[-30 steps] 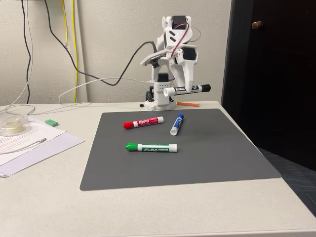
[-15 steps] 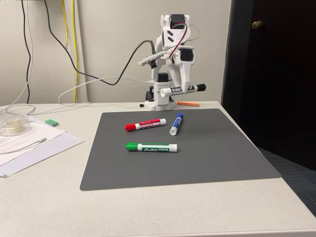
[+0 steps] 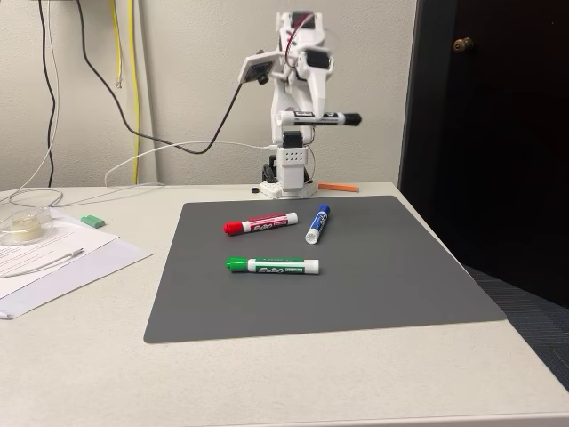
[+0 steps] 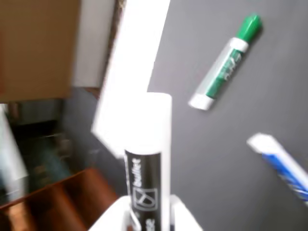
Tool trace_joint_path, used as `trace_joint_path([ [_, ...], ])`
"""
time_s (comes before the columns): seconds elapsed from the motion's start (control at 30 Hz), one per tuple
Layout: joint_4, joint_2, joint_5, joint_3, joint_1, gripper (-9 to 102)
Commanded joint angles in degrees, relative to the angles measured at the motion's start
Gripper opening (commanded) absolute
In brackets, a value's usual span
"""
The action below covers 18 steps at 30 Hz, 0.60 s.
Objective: Pick up the black marker.
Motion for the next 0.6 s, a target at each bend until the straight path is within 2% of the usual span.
trace_joint_path([
  [0.0, -10.11, 14.68, 0.35, 16.79, 1.49, 0],
  [0.2, -16.96, 23.12, 1.67, 29.0, 2.11, 0],
  [0.57, -17.4, 22.59, 2.81, 29.62, 4.13, 0],
])
